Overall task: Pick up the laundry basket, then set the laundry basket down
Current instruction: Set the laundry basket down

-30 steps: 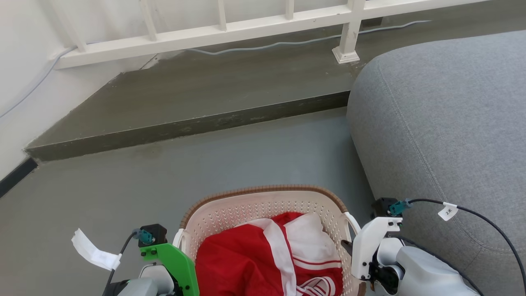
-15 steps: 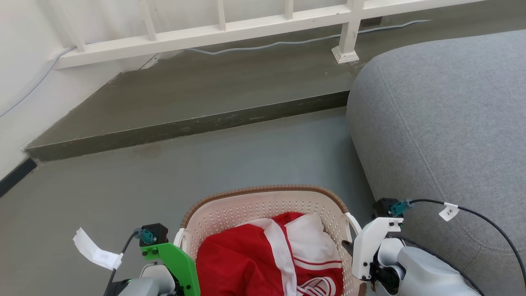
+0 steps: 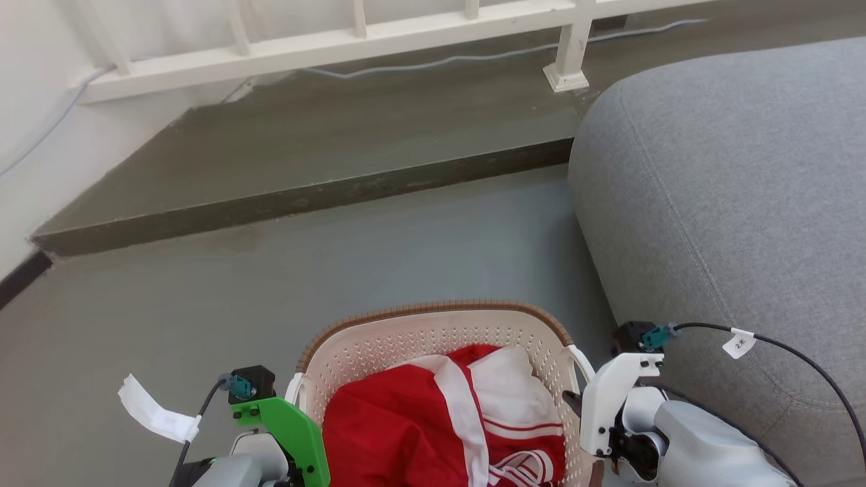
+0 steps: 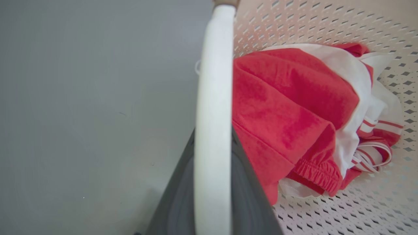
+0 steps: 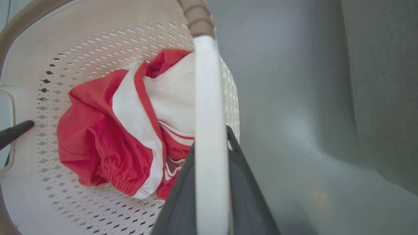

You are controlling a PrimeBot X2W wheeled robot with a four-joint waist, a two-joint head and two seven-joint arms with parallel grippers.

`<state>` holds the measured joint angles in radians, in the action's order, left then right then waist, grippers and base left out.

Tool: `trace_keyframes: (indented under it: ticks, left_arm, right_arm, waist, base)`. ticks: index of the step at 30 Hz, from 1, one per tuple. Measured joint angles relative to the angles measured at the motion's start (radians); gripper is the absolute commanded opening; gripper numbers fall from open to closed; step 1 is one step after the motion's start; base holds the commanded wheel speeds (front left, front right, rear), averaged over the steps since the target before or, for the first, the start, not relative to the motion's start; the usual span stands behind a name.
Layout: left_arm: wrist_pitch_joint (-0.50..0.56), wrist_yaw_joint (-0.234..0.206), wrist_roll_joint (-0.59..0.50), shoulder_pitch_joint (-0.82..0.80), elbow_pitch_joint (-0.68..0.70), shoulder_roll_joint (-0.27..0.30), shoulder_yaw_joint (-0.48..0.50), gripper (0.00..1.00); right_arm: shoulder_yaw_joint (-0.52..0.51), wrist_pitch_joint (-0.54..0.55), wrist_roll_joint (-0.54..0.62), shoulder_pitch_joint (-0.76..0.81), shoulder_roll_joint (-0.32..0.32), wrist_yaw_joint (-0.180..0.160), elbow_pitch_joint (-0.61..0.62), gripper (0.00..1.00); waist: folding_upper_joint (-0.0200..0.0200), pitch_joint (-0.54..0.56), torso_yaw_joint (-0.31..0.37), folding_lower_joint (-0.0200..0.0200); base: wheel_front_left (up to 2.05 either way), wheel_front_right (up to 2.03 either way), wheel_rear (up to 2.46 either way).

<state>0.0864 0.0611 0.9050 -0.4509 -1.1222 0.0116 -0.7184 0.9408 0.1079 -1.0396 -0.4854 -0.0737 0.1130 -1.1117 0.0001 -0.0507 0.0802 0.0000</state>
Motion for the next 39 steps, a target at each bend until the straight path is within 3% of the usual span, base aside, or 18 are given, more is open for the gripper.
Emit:
trace_keyframes:
  ticks: [14,39]
  left_arm:
    - [-0.06,-0.027,0.007,-0.1,0.032,0.0,-0.001,0.0]
    - [-0.142,-0.071,0.007,-0.324,0.081,0.002,-0.008,0.0]
  right_arm:
    - [0.005,-0.053,0.002,-0.111,-0.039,0.0,0.036,0.0]
    - [0.009,-0.152,0.021,-0.337,-0.096,0.001,0.078,0.0]
  waist:
    - [0.0,-0.136,0.01,0.0]
    - [0.0,-0.482,0.009,0.0002]
  base:
    - [0.0,0.0,0.0]
    - [0.0,0.0,0.0]
